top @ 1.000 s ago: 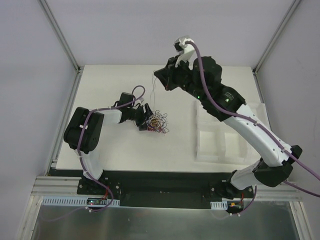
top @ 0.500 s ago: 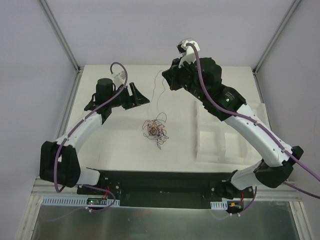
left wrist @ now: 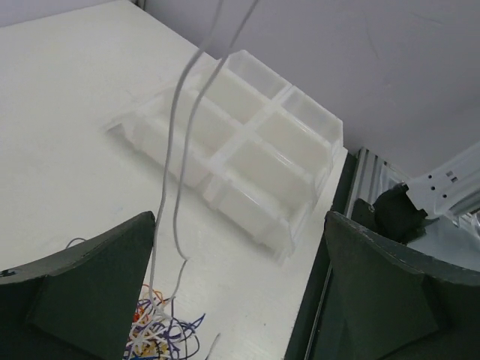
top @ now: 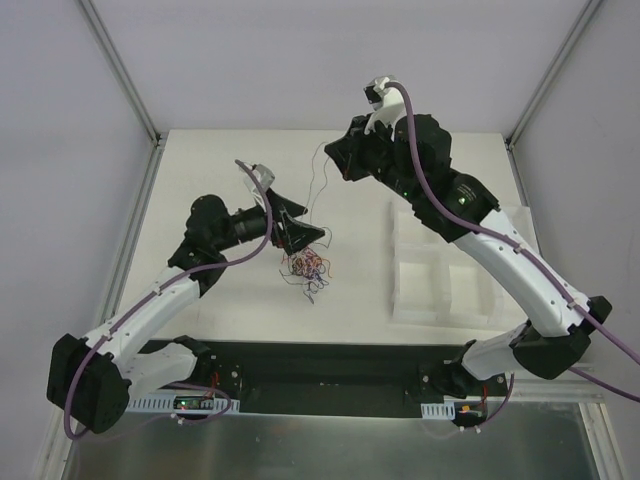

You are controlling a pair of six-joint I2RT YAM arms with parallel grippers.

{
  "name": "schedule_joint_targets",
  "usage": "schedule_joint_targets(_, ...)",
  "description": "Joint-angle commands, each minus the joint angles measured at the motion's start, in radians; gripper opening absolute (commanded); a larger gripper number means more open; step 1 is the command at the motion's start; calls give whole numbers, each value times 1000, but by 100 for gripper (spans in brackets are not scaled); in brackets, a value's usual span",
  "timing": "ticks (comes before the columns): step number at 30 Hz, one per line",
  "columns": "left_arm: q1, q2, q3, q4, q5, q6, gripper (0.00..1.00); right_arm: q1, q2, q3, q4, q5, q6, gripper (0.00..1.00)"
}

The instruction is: Untangle the cables

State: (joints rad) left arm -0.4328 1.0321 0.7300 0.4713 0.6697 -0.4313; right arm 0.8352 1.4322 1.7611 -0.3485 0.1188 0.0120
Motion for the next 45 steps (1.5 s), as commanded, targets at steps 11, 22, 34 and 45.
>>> schedule_joint_targets(11, -54, 457, 111, -233, -387, 28, 50, -7, 25, 513, -83, -44, -6, 1)
schedule_joint_targets(22, 146, 471, 161, -448, -538, -92, 41, -8, -32, 517, -12, 4, -79, 1)
schedule_joint_targets(34, 146, 344, 232, -474, -383, 71, 27, -16, -85, 2, -40, 12, -72, 16)
schedule_joint_targets(45, 143, 299, 261, -503, -294, 29, 7, -22, 77, -449, 209, -300, -15, 92)
